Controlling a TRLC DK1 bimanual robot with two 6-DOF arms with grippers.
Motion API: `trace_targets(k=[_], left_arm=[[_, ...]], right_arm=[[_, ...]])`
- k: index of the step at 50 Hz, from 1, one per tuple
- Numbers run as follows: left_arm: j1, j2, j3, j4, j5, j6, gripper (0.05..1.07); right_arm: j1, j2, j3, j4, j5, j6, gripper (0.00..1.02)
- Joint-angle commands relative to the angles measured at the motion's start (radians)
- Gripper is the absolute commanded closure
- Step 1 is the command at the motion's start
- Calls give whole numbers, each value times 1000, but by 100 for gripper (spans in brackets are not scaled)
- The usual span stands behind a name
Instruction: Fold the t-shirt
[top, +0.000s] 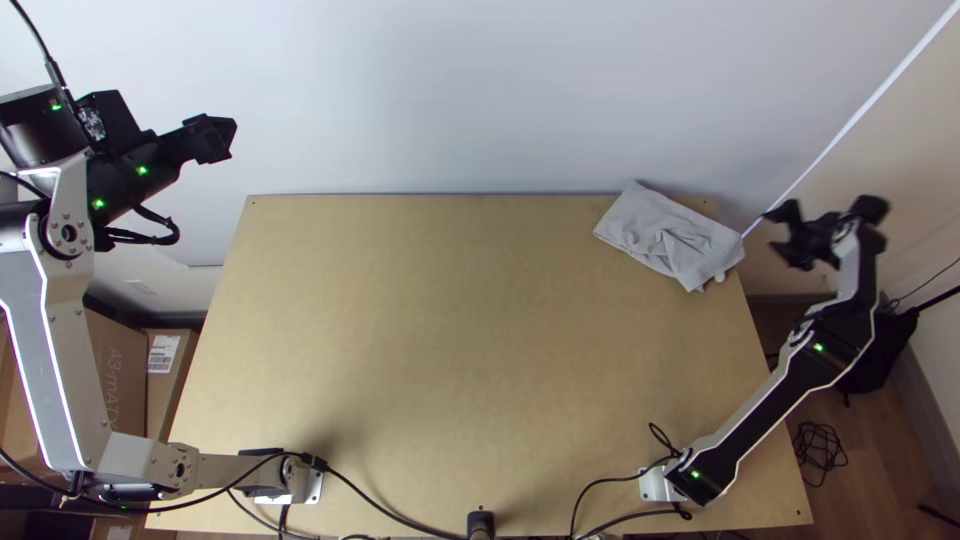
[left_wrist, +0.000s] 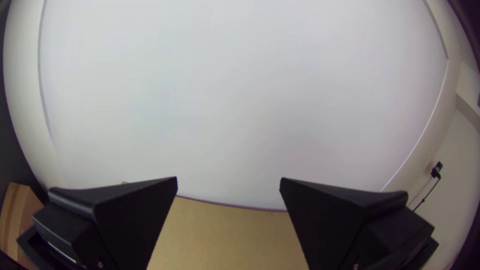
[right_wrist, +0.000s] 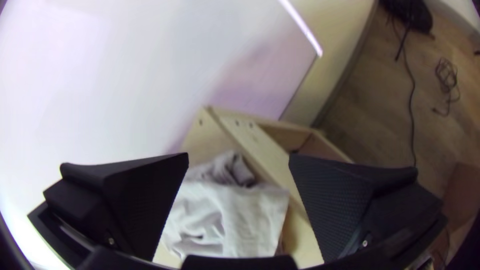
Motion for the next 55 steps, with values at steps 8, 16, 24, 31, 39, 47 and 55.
trace_targets(k=[8, 16, 24, 31, 39, 47, 55], left_arm=[[35, -42, -15, -4, 9, 32, 9], [51, -56, -3, 15, 9, 38, 9], [68, -83, -3, 61, 6, 46, 9], [87, -116, -6, 110, -12, 55, 9], [124, -192, -80, 186, -23, 55, 9], [125, -356, -325, 363, -40, 69, 9], [128, -527, -603, 498, -41, 72, 9]], right_arm=[[-57, -184, 151, 134, 166, -171, 3], [-57, -349, 144, 202, 181, -243, 3], [-40, -544, 115, 289, 206, -245, 3], [14, -714, 82, 309, 206, -245, 3], [98, -940, -43, 338, 206, -254, 3], [221, -1165, -235, 390, 207, -257, 3], [313, -1443, -631, 634, 218, -234, 3]])
